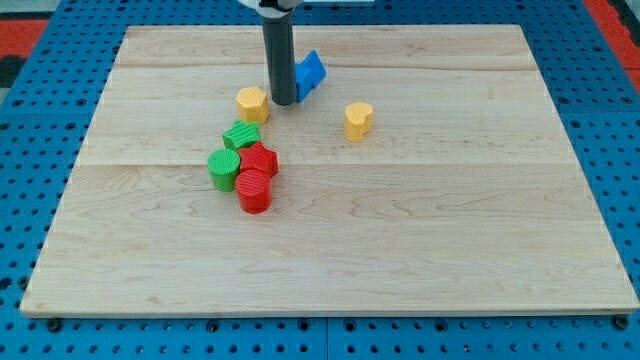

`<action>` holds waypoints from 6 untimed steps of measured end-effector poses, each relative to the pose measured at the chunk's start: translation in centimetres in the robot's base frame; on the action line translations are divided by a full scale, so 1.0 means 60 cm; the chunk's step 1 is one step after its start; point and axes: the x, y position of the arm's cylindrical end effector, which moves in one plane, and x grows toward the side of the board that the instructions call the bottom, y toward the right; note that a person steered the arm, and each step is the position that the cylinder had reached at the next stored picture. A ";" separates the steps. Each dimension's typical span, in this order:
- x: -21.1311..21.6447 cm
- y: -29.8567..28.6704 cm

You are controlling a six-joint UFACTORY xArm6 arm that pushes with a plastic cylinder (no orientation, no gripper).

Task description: Slide the yellow heart left a bit

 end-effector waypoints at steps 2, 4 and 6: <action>0.008 0.176; 0.128 0.313; 0.108 0.163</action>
